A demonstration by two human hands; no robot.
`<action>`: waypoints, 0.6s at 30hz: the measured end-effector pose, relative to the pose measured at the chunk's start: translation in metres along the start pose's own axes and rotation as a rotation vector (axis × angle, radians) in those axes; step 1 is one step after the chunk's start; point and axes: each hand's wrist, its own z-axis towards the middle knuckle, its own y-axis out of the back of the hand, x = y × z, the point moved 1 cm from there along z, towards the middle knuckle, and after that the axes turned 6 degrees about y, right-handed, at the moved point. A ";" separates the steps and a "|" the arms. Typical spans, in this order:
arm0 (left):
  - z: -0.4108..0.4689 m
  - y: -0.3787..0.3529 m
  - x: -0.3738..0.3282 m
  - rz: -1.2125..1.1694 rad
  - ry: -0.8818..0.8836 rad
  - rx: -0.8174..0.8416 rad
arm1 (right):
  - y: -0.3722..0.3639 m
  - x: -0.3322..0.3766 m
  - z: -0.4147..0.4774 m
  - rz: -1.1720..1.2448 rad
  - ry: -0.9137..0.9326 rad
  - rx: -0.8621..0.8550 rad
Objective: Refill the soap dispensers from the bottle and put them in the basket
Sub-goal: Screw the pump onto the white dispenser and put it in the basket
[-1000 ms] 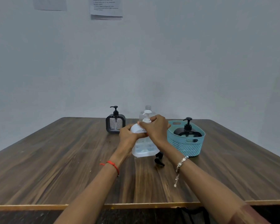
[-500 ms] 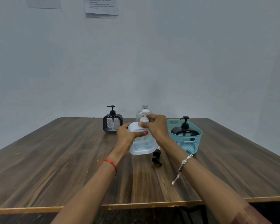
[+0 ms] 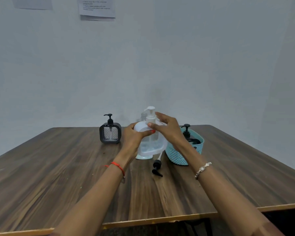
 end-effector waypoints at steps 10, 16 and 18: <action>0.032 -0.069 -0.040 0.109 -0.194 0.105 | 0.090 -0.004 0.048 0.052 0.003 0.028; 0.057 -0.110 -0.059 0.201 -0.301 0.197 | 0.126 -0.005 0.078 0.019 0.121 -0.034; 0.067 -0.121 -0.056 0.217 -0.288 0.219 | 0.133 -0.012 0.085 -0.001 0.133 -0.050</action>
